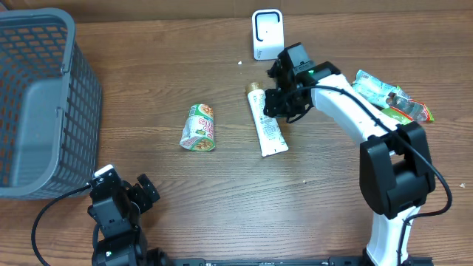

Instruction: Scan the item barcode

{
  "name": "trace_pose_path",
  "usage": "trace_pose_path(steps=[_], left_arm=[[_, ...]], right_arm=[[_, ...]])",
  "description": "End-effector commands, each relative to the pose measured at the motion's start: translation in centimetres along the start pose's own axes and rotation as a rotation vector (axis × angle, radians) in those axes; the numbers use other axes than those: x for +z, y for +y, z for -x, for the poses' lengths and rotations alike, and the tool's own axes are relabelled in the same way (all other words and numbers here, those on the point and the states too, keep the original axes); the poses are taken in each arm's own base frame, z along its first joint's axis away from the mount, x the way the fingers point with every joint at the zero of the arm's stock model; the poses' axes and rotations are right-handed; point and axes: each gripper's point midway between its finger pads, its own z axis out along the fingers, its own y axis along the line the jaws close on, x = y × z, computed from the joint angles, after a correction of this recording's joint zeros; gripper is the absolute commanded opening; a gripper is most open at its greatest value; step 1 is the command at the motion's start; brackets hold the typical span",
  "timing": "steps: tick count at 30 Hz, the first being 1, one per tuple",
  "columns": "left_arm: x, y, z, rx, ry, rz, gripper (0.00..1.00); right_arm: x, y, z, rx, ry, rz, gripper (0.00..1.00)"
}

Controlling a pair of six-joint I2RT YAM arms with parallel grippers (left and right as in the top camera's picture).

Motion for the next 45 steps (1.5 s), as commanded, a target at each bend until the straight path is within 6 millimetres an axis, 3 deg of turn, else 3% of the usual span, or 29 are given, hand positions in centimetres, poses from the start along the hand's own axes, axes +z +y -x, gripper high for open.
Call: trace_pose_path(steps=[1,4,9,12,26,32,40,43,45], left_arm=[[-0.4,-0.3,0.8,-0.008,-0.024,-0.015,1.00],[-0.4,-0.3,0.8,-0.008,-0.024,-0.015,1.00],[-0.4,-0.3,0.8,-0.008,-0.024,-0.015,1.00],[-0.4,-0.3,0.8,-0.008,-0.024,-0.015,0.99],[-0.4,-0.3,0.8,-0.008,-0.024,-0.015,1.00],[-0.4,-0.3,0.8,-0.008,-0.024,-0.015,1.00],[-0.4,-0.3,0.8,-0.008,-0.024,-0.015,1.00],[-0.4,-0.3,0.8,-0.008,-0.024,-0.015,0.99],[-0.4,-0.3,0.8,-0.008,-0.024,-0.015,1.00]], right_arm=[[-2.4,-1.7,2.5,-0.055,-0.104,-0.070,0.20],[-2.5,-3.9,3.7,-0.054,-0.129,-0.053,0.30],[-1.3,-4.0,3.1,-0.116,-0.076,0.125,0.57],[-0.4,-3.6,2.6,-0.127,-0.048,0.200,0.65],[4.4,-0.2,-1.0,-0.046,0.116,0.320,0.64],[5.8,1.3,-2.6,0.022,0.167,0.306,0.49],[7.2,0.5,-1.5,0.177,0.120,0.201,0.28],[8.1,0.2,-1.2,0.275,0.118,0.193,0.29],[8.6,0.0,-1.2,0.339,0.126,0.190,0.35]])
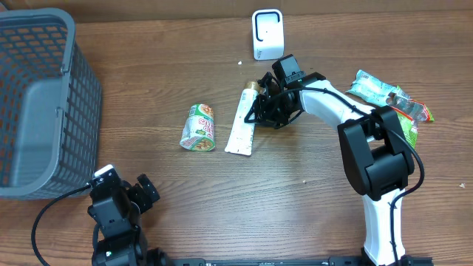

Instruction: Scan the item barcode

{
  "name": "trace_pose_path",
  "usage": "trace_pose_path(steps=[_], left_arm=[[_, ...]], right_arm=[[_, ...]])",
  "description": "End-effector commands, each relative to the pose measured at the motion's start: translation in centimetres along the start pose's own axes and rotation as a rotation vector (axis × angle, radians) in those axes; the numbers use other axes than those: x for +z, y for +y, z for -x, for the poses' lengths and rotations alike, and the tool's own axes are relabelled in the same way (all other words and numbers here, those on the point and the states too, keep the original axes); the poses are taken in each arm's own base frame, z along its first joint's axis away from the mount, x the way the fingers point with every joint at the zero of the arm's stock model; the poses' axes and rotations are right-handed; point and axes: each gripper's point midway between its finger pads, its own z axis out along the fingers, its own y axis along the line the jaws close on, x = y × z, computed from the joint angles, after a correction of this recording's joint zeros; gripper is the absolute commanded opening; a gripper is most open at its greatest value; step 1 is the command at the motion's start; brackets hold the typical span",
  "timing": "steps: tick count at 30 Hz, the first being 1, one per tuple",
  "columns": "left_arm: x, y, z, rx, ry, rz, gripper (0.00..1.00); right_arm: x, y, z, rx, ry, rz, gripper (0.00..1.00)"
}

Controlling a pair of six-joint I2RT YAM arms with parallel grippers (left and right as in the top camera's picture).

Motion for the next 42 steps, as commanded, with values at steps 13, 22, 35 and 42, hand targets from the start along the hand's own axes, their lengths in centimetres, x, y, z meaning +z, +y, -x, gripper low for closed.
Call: trace_pose_path(steps=[13,22,35,42], left_arm=[[-0.4,-0.3,0.8,-0.008,-0.024,-0.015,1.00],[-0.4,-0.3,0.8,-0.008,-0.024,-0.015,1.00],[-0.4,-0.3,0.8,-0.008,-0.024,-0.015,1.00],[-0.4,-0.3,0.8,-0.008,-0.024,-0.015,1.00]], right_arm=[[3.0,-2.3,0.1,0.210,-0.018,-0.062,0.04],[-4.0,1.8,0.6,-0.268,-0.055,0.060,0.04],[-16.9,9.4,-3.8,-0.674,-0.160,0.200,0.04],[-19.9,13.4,-6.3,-0.713,-0.175,0.378,0.04]])
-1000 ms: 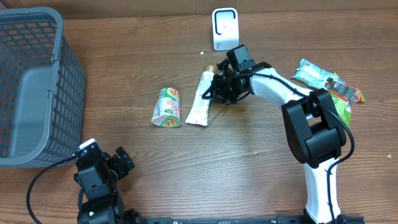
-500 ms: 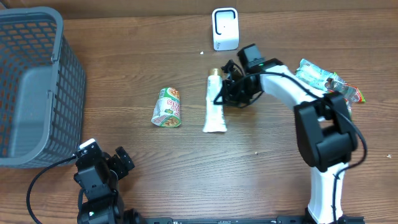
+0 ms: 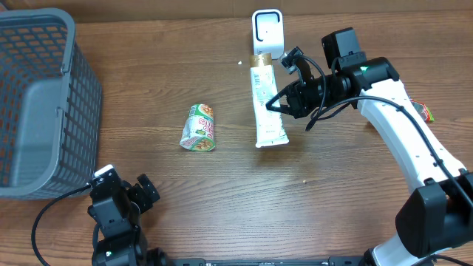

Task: Scan the item barcode
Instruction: 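Lift the white tube and carry it right toward the scanner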

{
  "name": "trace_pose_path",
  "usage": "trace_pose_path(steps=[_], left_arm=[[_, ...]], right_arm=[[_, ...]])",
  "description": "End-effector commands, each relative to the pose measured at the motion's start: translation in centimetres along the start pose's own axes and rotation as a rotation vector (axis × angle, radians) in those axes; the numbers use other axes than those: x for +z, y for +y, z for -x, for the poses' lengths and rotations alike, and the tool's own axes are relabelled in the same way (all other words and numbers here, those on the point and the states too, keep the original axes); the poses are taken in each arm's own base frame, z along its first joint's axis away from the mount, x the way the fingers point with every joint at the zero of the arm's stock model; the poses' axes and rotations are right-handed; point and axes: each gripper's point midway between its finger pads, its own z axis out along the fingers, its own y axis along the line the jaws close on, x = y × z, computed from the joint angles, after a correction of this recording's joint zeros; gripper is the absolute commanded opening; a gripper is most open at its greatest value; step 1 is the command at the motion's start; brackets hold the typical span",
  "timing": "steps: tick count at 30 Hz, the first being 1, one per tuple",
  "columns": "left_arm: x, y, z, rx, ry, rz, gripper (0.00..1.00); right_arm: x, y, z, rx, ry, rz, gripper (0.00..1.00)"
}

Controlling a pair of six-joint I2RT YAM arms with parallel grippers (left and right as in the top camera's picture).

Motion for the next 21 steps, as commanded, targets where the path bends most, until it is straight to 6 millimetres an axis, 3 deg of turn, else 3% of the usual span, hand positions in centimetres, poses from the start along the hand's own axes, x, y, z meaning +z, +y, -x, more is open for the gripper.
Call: trace_pose_path(steps=[1,6,13,21], left_arm=[[-0.4,-0.3,0.8,-0.008,-0.024,-0.015,1.00],[-0.4,-0.3,0.8,-0.008,-0.024,-0.015,1.00],[-0.4,-0.3,0.8,-0.008,-0.024,-0.015,1.00],[-0.4,-0.3,0.8,-0.008,-0.024,-0.015,1.00]], right_arm=[[-1.8,4.6,1.5,-0.074,-0.075,0.170,0.04],[-3.5,5.0,2.0,0.011,-0.114,0.236,0.04],[-5.8,3.2,1.5,0.114,-0.138,0.223,0.04],[-6.0,2.5,-0.3,0.005,-0.106,0.176,0.04]])
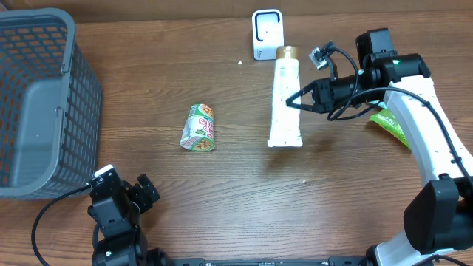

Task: Scan the item barcode
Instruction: 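Lift the white tube and carry it right toward the scanner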

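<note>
A white tube with a gold cap [285, 96] hangs above the table, its cap end pointing at the back edge. My right gripper [301, 100] is shut on the tube's right side, about mid-length. The white barcode scanner [267, 33] stands at the back, just left of the tube's cap. A shadow under the tube's flat end shows that it is off the wood. My left gripper [139, 193] rests at the front left, open and holding nothing, far from the tube.
A grey mesh basket [70, 81] fills the left side. A small green-labelled cup [199, 128] lies on its side left of the tube. Green snack packets [390, 124] lie at the right, partly under my right arm.
My right gripper has moved right and slightly back with the tube. The cap was right under the scanner and is now beside its right edge. The left arm has not moved.
First my right gripper stood beside the tube's cap end while the tube lay flat on the table. Then the tube lay slanted to the left with the gripper on it. Later the gripper held it lifted under the scanner, and now right of the scanner.
</note>
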{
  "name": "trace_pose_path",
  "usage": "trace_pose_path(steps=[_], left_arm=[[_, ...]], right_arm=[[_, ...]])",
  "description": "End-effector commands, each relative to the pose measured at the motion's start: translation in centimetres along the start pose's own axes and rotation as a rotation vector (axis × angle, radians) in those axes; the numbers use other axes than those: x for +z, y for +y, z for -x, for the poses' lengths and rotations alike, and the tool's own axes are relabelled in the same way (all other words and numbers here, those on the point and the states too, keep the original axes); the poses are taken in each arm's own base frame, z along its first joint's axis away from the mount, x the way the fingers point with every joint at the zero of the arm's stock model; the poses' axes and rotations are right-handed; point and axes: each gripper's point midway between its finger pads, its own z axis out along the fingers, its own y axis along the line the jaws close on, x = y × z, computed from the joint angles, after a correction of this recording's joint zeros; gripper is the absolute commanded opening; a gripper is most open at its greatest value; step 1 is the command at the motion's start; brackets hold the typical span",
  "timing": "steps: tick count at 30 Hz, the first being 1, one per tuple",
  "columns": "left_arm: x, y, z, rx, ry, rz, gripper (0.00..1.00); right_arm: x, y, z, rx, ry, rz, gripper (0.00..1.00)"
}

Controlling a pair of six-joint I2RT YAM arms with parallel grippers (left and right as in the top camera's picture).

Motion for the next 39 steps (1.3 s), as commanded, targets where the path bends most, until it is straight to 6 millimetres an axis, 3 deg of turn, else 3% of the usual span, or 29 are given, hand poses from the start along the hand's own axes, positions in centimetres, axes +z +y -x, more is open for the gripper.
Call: trace_pose_path(steps=[1,13,26,39], left_arm=[[-0.4,-0.3,0.8,-0.008,-0.024,-0.015,1.00],[-0.4,-0.3,0.8,-0.008,-0.024,-0.015,0.99],[-0.4,-0.3,0.8,-0.008,-0.024,-0.015,1.00],[-0.4,-0.3,0.8,-0.008,-0.024,-0.015,1.00]], right_arm=[[-0.8,2.4,0.2,-0.191,-0.021,0.013,0.04],[-1.1,2.4,-0.2,-0.262,0.001,-0.020,0.04],[-3.8,7.8,0.6,-0.401,-0.064,-0.043,0.04],[-4.1,9.1,0.6,-0.400,-0.087,0.007,0.04]])
